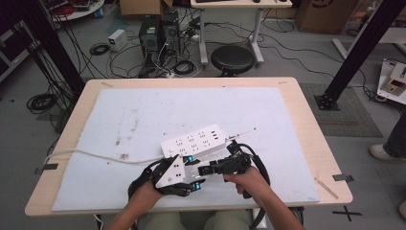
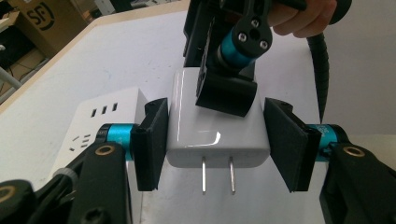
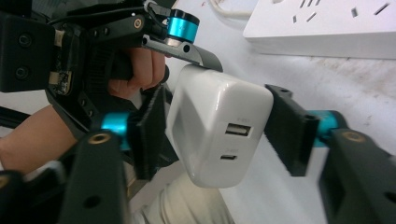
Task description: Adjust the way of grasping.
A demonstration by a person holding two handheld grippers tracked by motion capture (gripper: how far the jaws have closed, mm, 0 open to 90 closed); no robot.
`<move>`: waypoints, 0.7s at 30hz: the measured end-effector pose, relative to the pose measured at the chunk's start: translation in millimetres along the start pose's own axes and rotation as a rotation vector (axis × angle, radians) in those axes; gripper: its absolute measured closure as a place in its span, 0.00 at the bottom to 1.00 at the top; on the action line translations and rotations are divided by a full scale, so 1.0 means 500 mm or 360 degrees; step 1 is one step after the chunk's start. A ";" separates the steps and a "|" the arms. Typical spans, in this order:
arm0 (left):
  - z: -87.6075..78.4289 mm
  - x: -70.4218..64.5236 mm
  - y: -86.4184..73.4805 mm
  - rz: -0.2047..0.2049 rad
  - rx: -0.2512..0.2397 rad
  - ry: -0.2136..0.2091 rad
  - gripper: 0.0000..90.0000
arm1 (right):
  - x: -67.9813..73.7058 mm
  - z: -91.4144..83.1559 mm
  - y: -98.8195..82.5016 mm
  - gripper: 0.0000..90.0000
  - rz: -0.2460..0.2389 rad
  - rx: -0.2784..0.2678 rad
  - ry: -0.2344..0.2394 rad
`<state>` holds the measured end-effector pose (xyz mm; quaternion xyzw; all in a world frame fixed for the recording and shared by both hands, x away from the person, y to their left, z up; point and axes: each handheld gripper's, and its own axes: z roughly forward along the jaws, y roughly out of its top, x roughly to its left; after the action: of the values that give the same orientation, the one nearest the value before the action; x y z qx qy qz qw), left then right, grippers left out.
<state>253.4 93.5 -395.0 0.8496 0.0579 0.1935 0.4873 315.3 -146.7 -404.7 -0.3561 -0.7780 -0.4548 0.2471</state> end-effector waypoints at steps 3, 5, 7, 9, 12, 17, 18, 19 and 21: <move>0.001 -0.001 -0.002 0.0014 0.0023 0.0017 0.47 | -0.003 -0.004 0.000 0.61 0.0022 -0.0018 0.0012; 0.001 -0.002 -0.001 0.0015 0.0022 0.0021 0.47 | -0.005 -0.009 0.001 0.65 0.0025 -0.0041 0.0038; 0.004 -0.006 0.000 0.0040 0.0043 0.0018 0.47 | -0.005 -0.009 0.001 0.66 0.0023 -0.0031 0.0045; 0.007 -0.006 0.000 0.0029 0.0062 0.0014 0.47 | -0.005 -0.009 0.001 0.67 0.0037 -0.0011 0.0037; 0.009 -0.001 -0.003 -0.0066 0.0057 0.0023 0.43 | -0.003 -0.010 0.001 0.70 -0.0013 -0.0032 -0.0002; -0.006 0.010 -0.011 -0.0160 0.0051 0.0055 0.34 | -0.006 -0.026 0.000 0.71 -0.0023 -0.0063 -0.0074; -0.012 0.013 -0.014 -0.0180 0.0049 0.0063 0.34 | -0.006 -0.026 0.000 0.71 -0.0023 -0.0063 -0.0074; -0.012 0.013 -0.014 -0.0180 0.0049 0.0063 0.34 | -0.006 -0.026 0.000 0.71 -0.0023 -0.0063 -0.0074; -0.033 0.024 -0.027 -0.0248 0.0032 0.0109 0.34 | -0.001 -0.037 0.004 0.71 -0.0076 -0.0083 -0.0152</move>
<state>259.1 117.3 -395.6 0.8402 0.1424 0.1835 0.4899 318.3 -162.5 -395.1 -0.3651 -0.7851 -0.4632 0.1892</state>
